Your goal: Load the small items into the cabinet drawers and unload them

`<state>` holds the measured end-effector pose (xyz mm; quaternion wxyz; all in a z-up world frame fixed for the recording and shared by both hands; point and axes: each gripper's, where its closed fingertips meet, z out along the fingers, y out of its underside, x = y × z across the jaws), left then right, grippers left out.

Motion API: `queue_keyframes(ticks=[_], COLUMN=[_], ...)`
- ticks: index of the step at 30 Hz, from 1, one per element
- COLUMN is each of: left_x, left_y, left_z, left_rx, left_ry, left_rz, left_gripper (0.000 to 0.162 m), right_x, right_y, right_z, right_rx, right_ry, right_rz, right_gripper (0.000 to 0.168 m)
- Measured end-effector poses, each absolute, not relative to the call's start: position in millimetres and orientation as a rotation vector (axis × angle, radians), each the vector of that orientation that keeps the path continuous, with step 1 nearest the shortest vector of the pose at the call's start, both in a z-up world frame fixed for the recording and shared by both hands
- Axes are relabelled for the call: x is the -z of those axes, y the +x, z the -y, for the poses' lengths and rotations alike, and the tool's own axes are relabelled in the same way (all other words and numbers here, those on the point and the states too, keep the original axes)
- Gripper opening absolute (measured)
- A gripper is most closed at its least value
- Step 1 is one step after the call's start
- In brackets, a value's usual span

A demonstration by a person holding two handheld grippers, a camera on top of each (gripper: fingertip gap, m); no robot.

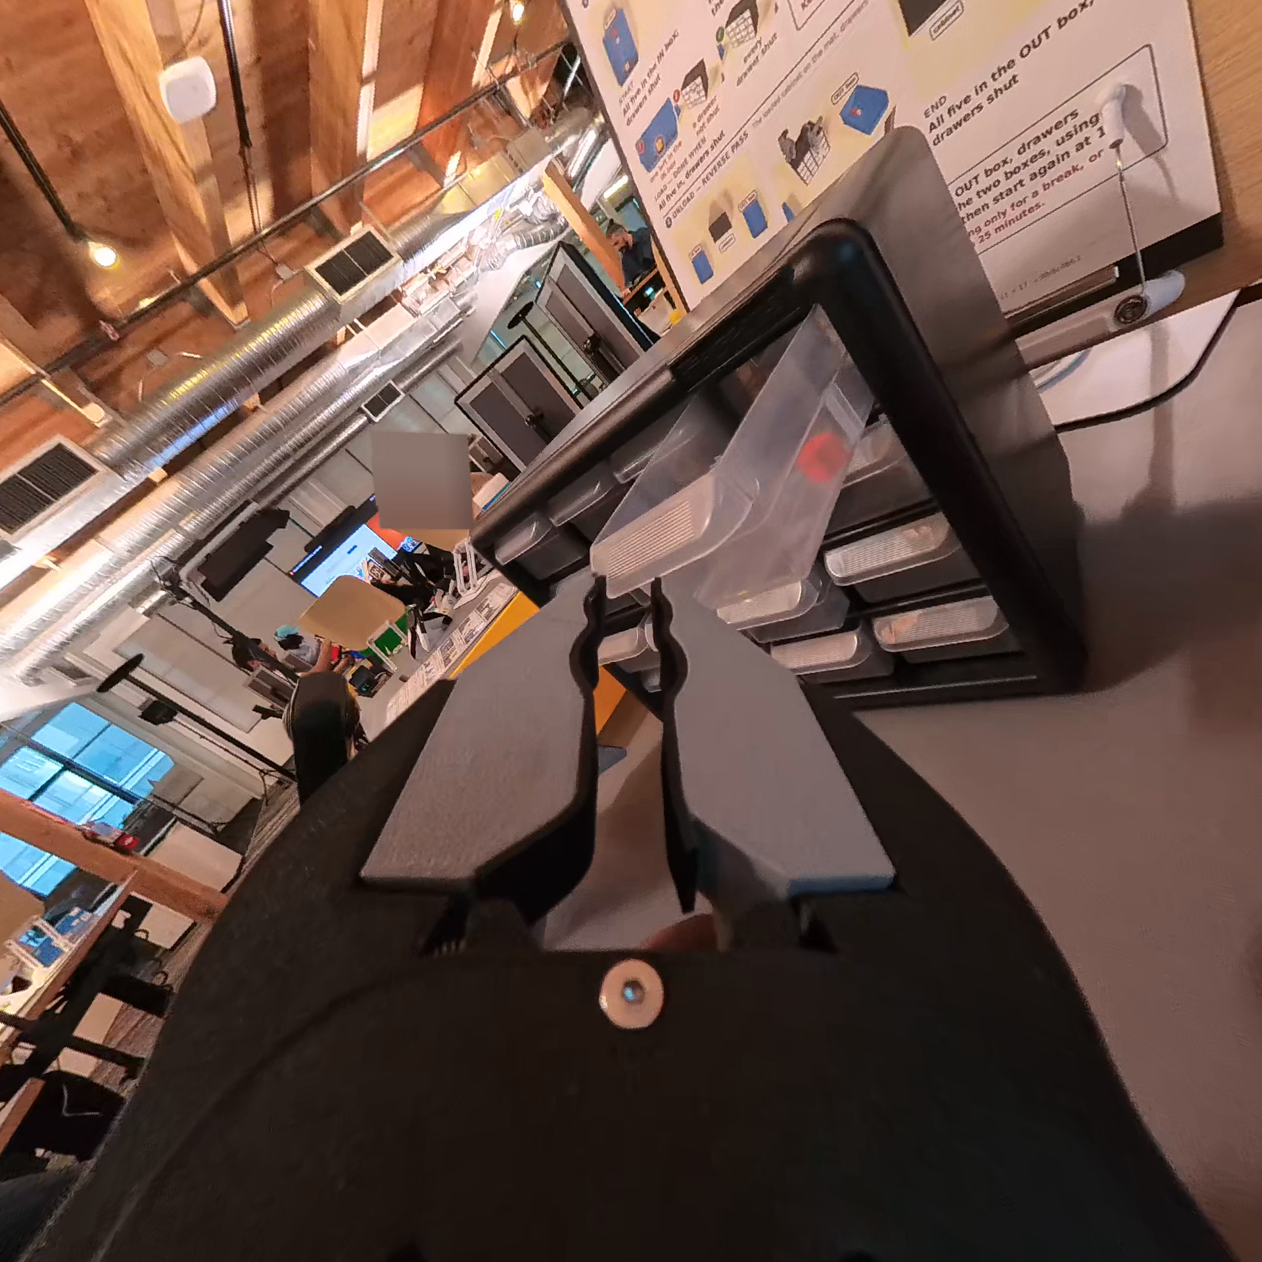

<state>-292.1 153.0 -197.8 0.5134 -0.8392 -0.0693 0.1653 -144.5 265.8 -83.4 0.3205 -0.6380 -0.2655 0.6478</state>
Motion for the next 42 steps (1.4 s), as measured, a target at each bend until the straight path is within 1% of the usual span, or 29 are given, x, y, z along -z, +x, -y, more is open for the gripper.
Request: queue_keyframes(ticks=[2, 5, 7, 8, 11, 13, 15, 17, 21, 24, 28, 30, 37, 39, 41, 42], left_x=[198, 198, 197, 196, 194, 194, 196, 196, 192, 191, 188, 187, 183, 182, 181, 181], left_y=[-292, -291, -291, -291, -294, -295, -294, -291, -288, -293, -298, -297, -292, -292, -292, -292], left_z=[-153, -153, -153, -152, -151, -151, -152, -154, -154, -151, -148, -148, -148, -148, -147, -147], left_rx=[-0.395, -0.401, -0.400, -0.399, -0.395, -0.388, -0.386, -0.387, -0.392, -0.384, -0.374, -0.372, -0.366, -0.368, -0.368, -0.367], left_ry=[-2.019, -2.022, -2.018, -2.017, -2.010, -2.007, -2.012, -2.017, -2.008, -2.003, -1.994, -1.989, -1.982, -1.980, -1.976, -1.975], left_rz=[0.169, 0.162, 0.162, 0.163, 0.174, 0.179, 0.175, 0.162, 0.144, 0.165, 0.182, 0.178, 0.164, 0.163, 0.164, 0.166], left_gripper=[0.080, 0.080, 0.080, 0.080, 0.080, 0.080, 0.080, 0.080, 0.082, 0.082, 0.082, 0.082, 0.082, 0.082, 0.082, 0.082], right_x=[84, 84, 82, 81, 72, 55, 34, 29, 59, 81, 93, 95, 101, 105, 106, 105], right_y=[-144, -143, -140, -137, -124, -118, -123, -138, -162, -166, -169, -169, -173, -176, -176, -175], right_z=[-264, -264, -263, -262, -267, -278, -281, -284, -298, -311, -315, -320, -320, -307, -302, -305], right_rx=[-1.696, -1.660, -1.617, -1.586, -1.390, -1.230, -1.118, -0.977, -0.587, -0.305, -0.138, -0.057, 0.005, -0.122, -0.207, -0.199], right_ry=[-1.675, -1.685, -1.690, -1.691, -1.698, -1.696, -1.692, -1.738, -1.920, -2.003, -2.054, -2.056, -2.076, -2.137, -2.184, -2.186], right_rz=[0.709, 0.728, 0.760, 0.784, 0.886, 0.957, 1.072, 1.226, 1.543, 1.644, 1.673, 1.668, 1.668, 1.700, 1.701, 1.690], right_gripper=[0.005, 0.004, 0.016, 0.019, 0.023, 0.024, 0.021, 0.019, 0.025, 0.025, 0.021, 0.016, 0.016, 0.000, 0.000, 0.005])
